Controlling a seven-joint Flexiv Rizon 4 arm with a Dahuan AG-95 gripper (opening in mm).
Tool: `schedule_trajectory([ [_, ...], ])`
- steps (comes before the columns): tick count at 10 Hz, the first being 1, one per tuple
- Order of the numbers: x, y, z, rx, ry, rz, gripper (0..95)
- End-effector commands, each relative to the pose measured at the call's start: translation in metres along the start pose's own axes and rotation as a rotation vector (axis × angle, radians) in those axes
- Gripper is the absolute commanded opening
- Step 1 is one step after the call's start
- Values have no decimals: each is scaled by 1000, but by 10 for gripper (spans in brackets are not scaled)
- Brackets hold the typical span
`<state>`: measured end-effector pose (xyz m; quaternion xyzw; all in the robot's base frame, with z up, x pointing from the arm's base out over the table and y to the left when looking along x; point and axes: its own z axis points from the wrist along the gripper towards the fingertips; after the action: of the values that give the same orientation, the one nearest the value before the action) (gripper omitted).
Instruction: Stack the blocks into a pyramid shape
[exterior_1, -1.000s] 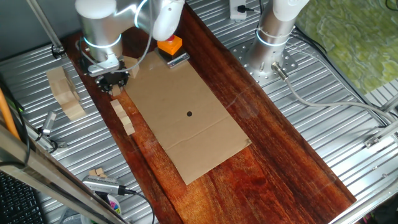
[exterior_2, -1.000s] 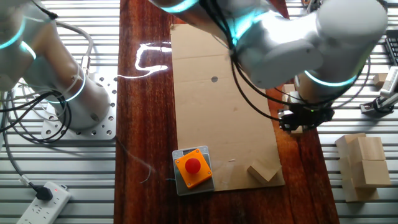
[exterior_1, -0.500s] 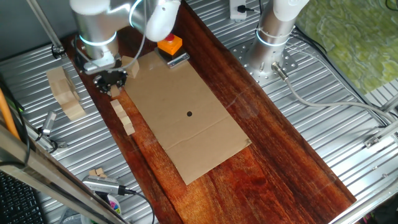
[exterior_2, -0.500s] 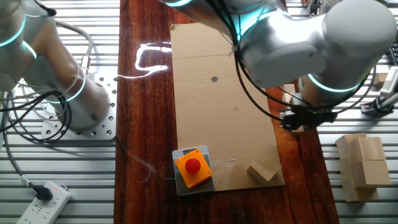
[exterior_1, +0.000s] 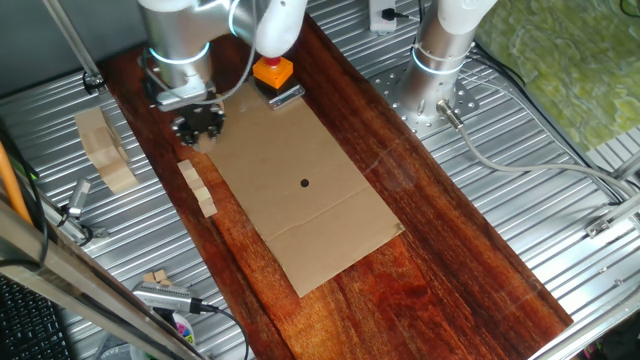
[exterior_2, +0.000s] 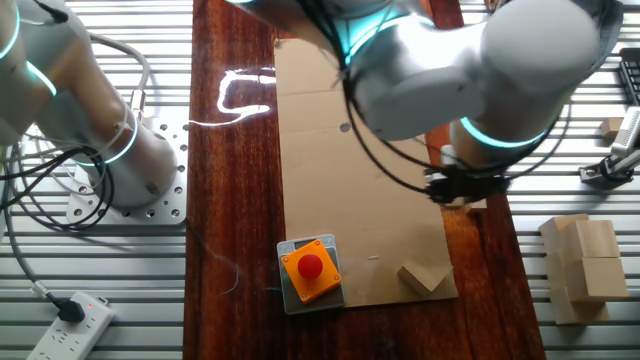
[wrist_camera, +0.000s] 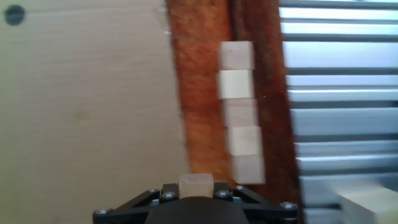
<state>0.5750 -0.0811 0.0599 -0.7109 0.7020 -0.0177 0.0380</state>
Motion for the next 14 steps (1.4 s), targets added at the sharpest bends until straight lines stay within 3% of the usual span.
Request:
schedule_trajectory([
  [1,-5,15,-2,-3,4,-3,0],
  [9,-19,77,14,9,14,0,0],
  [14,-17,81,30,21,9,-2,0],
])
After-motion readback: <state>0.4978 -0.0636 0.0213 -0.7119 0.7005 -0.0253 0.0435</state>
